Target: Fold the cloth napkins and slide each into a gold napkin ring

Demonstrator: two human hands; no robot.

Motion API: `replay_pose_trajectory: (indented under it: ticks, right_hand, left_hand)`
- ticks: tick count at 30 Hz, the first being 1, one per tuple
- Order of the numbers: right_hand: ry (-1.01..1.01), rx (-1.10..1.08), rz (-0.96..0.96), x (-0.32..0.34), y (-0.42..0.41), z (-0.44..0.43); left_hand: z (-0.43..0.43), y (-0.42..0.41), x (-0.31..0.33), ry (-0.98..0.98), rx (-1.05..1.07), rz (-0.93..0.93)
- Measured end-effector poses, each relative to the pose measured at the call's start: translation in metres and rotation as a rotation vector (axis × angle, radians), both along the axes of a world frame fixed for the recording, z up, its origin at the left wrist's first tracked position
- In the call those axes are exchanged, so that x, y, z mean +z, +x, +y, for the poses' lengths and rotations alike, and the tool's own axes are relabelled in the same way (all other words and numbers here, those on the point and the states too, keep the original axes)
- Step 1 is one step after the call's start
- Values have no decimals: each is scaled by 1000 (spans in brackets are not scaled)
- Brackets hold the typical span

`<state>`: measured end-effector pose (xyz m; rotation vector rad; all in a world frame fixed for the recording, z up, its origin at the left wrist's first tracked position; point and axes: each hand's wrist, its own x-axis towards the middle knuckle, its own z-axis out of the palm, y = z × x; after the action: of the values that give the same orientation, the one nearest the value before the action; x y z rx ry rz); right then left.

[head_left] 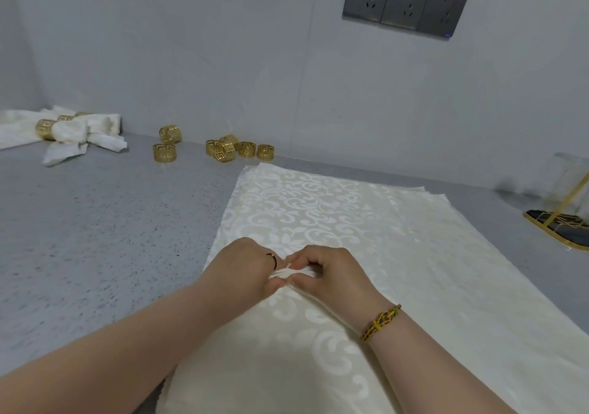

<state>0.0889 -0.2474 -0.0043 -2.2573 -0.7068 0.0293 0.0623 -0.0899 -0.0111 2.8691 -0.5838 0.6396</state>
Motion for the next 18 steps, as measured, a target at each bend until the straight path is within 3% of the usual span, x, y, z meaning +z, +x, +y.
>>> replay_pose_trajectory:
  ticks: [4,10,18]
  right_hand:
    - [26,38,4,6,-1,1]
    - [114,50,-128,45,23,17]
    - [-192,-25,-186,43,118,74]
  left_hand:
    - [3,0,5,41,49,-23]
    - [43,24,31,-152,177,-75]
    - [113,52,8,-255,515,138]
